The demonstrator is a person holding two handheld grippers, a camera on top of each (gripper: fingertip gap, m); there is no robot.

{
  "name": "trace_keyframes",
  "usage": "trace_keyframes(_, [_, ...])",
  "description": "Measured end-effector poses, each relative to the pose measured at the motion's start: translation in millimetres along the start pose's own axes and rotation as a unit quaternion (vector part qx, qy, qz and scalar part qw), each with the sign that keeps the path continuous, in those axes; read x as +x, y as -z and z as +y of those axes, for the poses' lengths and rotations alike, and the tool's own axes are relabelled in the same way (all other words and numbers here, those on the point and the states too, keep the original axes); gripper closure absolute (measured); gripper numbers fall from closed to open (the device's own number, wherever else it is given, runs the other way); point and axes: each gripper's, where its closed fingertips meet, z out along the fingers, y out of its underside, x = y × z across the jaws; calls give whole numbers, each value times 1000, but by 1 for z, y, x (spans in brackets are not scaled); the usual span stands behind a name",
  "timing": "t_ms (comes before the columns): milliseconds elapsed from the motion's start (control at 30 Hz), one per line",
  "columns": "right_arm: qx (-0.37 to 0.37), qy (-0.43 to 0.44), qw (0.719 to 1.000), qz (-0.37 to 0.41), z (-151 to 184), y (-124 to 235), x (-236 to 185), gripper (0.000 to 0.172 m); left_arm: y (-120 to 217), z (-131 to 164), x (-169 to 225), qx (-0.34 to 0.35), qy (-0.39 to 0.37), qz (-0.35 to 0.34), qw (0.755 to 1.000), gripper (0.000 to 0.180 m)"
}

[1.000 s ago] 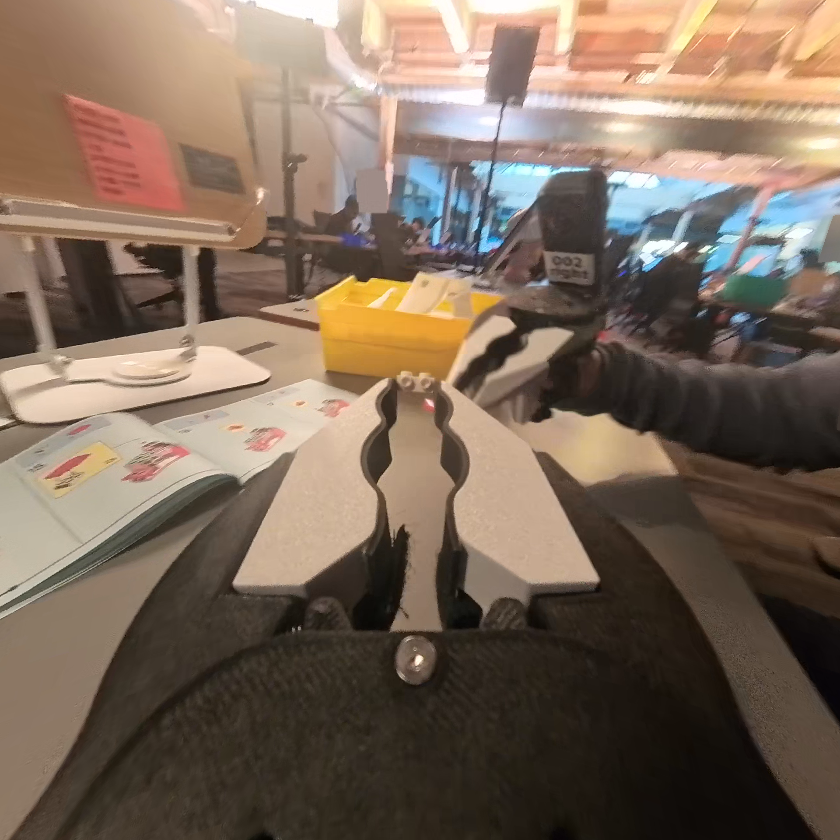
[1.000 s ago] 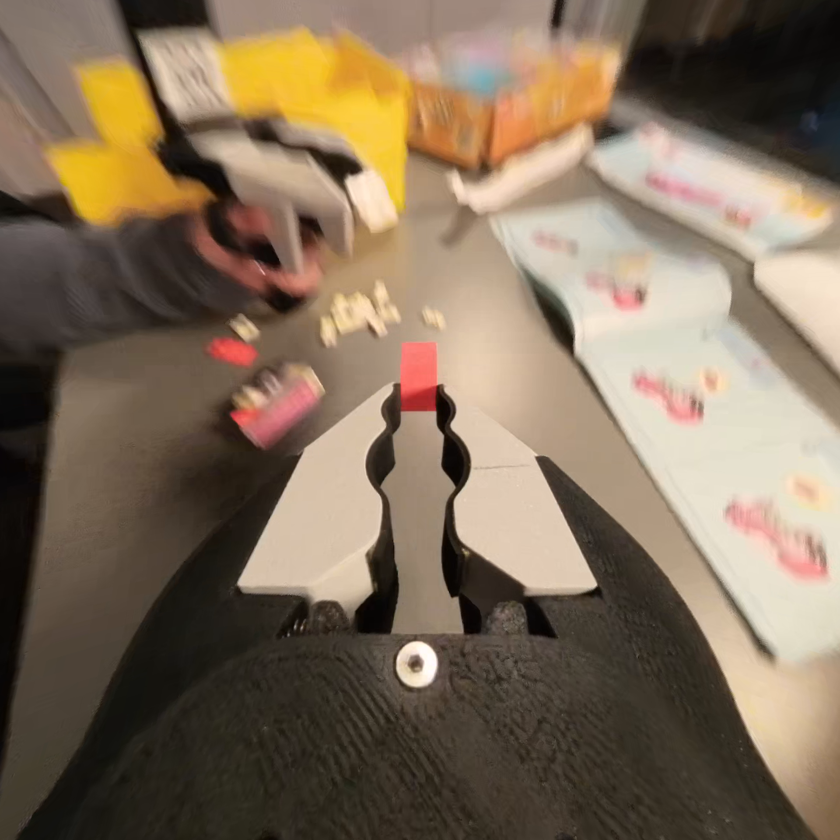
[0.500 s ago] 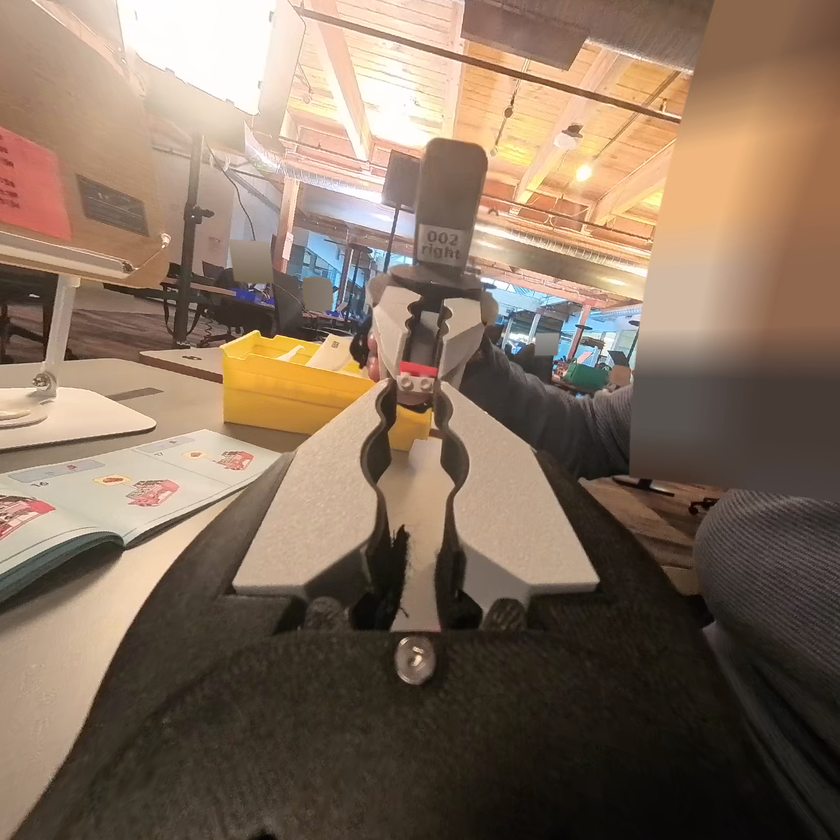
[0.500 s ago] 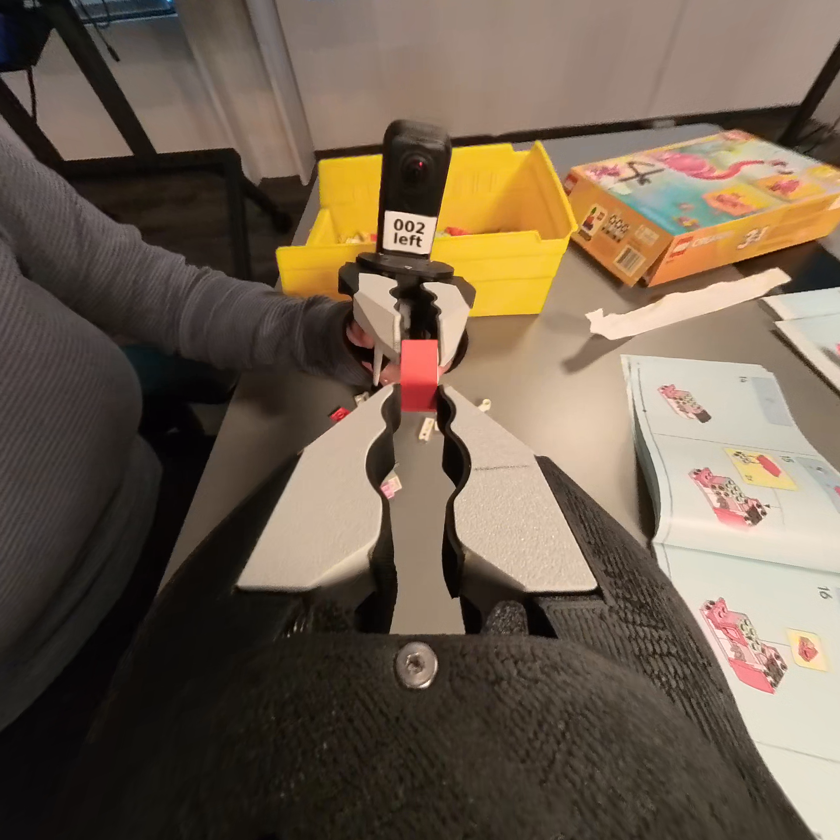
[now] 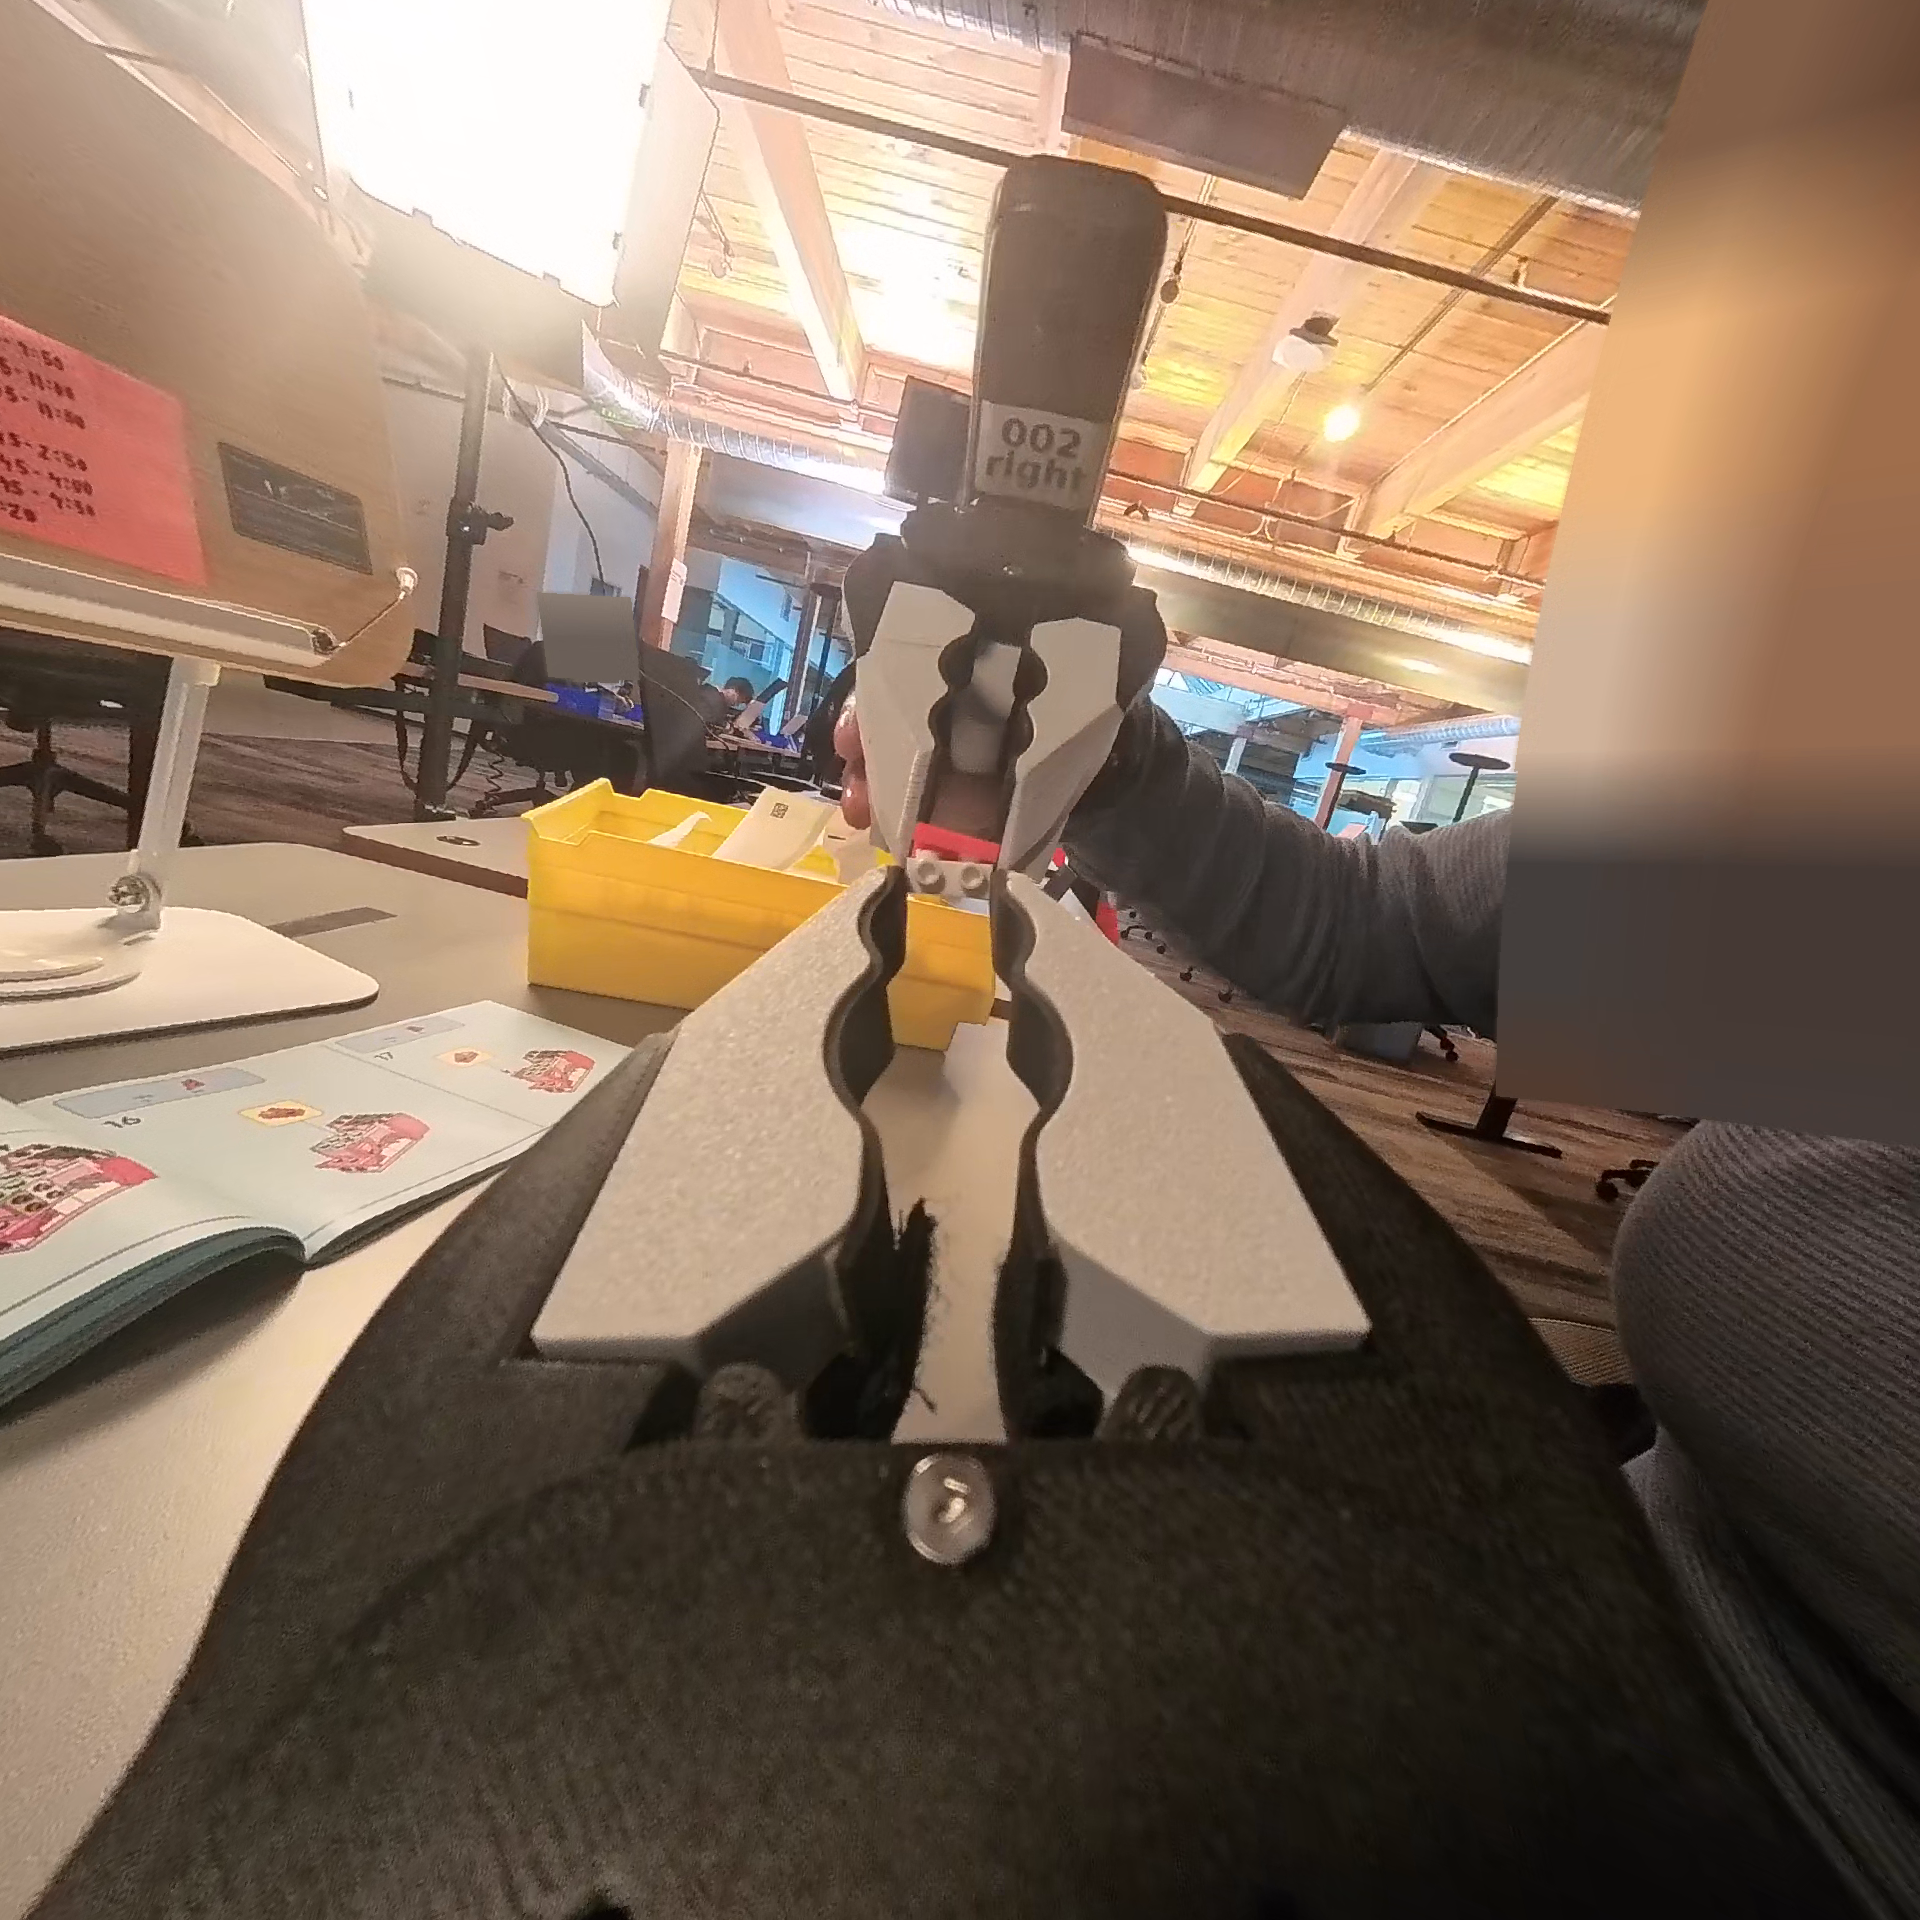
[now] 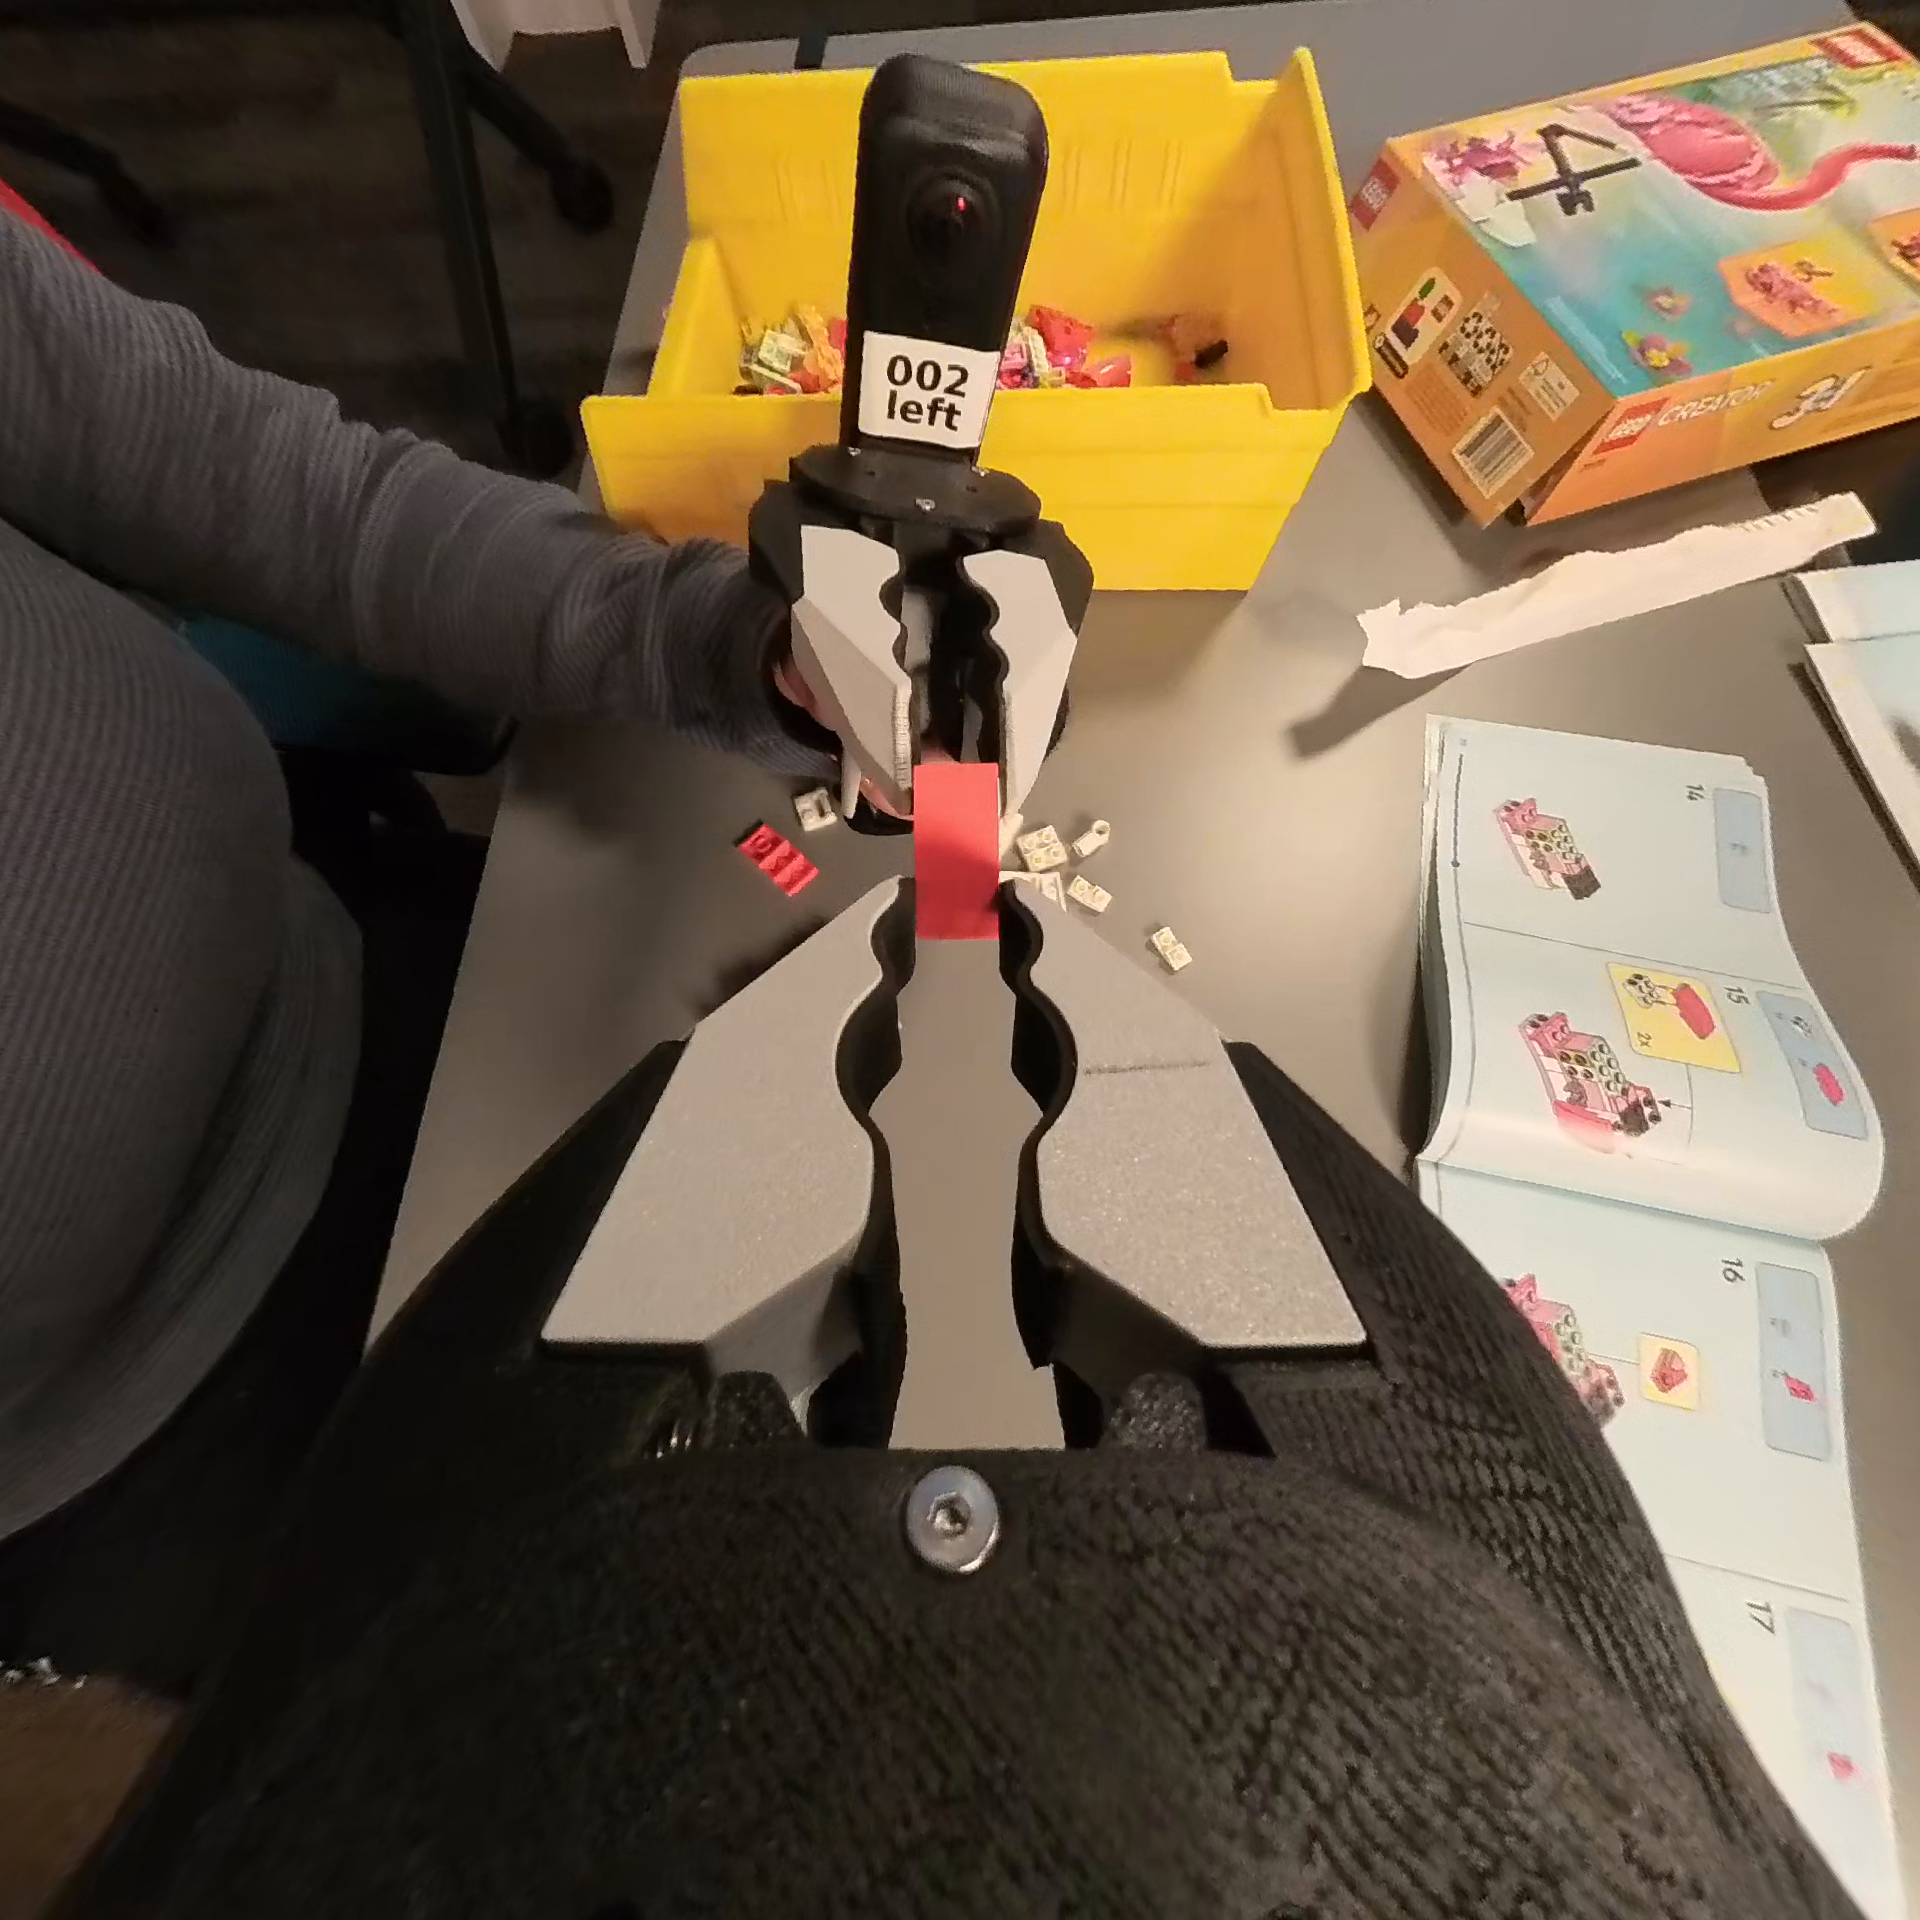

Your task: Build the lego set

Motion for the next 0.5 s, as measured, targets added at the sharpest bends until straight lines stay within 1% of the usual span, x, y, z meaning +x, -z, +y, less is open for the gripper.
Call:
trace_keyframes(233, [-12, -53, 998, -21, 2, -1, -3, 158, 0, 0, 4, -2, -18, 4, 1000, 166])
trace_keyframes(400, [-37, -41, 998, -11, 7, -1, -2, 158, -2, 3, 2, -17, -27, -6, 999, 166])
trace_keyframes(500, [-52, -19, 998, 7, 17, -3, 2, 158, -2, 12, -3, -54, -43, -23, 997, 166])
